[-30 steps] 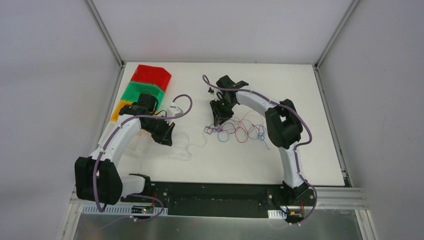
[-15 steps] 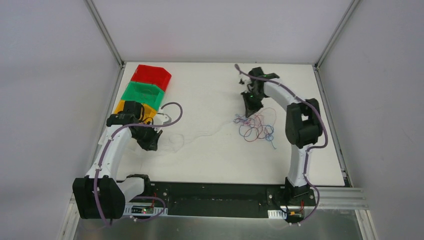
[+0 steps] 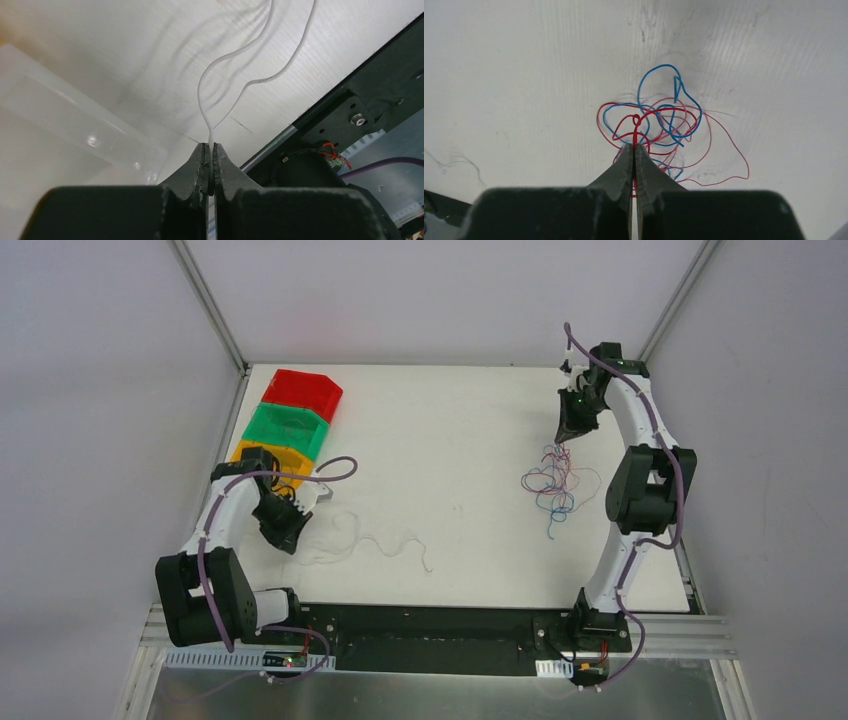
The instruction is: Untangle the cables
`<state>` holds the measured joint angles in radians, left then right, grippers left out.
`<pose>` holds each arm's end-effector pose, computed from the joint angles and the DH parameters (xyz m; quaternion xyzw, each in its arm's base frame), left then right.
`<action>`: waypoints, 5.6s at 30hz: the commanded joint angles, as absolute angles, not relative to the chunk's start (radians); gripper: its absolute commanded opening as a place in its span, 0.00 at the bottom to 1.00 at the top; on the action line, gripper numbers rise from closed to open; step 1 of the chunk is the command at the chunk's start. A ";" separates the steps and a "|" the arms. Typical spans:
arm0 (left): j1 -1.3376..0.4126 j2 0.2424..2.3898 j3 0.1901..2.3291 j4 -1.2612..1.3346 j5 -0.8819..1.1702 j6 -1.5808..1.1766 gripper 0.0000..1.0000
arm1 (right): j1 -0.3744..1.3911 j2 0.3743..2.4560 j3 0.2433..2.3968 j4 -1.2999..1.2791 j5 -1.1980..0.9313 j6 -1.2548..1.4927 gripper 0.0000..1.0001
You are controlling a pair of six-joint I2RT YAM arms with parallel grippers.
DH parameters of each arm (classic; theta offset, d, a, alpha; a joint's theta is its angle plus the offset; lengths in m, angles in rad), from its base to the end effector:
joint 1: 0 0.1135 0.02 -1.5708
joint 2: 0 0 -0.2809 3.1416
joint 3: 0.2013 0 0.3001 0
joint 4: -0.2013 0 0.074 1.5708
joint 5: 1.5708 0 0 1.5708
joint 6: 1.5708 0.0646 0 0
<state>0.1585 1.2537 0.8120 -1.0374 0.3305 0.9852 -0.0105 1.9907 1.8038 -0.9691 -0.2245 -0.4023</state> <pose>0.2366 0.0166 0.1744 0.4027 0.8993 -0.1137 0.1269 0.4899 0.0092 0.2490 -0.2119 0.9493 0.0653 0.2227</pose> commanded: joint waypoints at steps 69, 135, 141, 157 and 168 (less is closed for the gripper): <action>-0.688 1.590 1.665 -0.170 0.422 -0.601 0.00 | 0.479 1.292 1.030 0.263 -0.398 -0.135 0.95; -0.014 1.684 2.390 -0.298 0.137 -0.086 0.00 | 0.127 1.460 0.839 -0.486 -0.290 -0.804 0.00; 0.118 1.745 2.343 -0.255 0.236 -0.194 0.00 | 0.128 1.451 0.898 -0.520 -0.327 -0.752 0.00; 0.151 1.867 2.210 -0.174 0.165 -0.099 0.00 | 0.128 1.405 0.909 -0.568 -0.346 -0.704 0.00; 0.206 1.936 2.087 -0.164 0.296 -0.097 0.00 | 0.127 1.407 0.917 -0.587 -0.330 -0.723 0.00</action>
<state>0.1848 1.9404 2.1185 -0.2146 0.2207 -0.1017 0.1333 1.4410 0.8818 -0.5526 -0.3229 -0.7177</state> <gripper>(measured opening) 0.011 0.024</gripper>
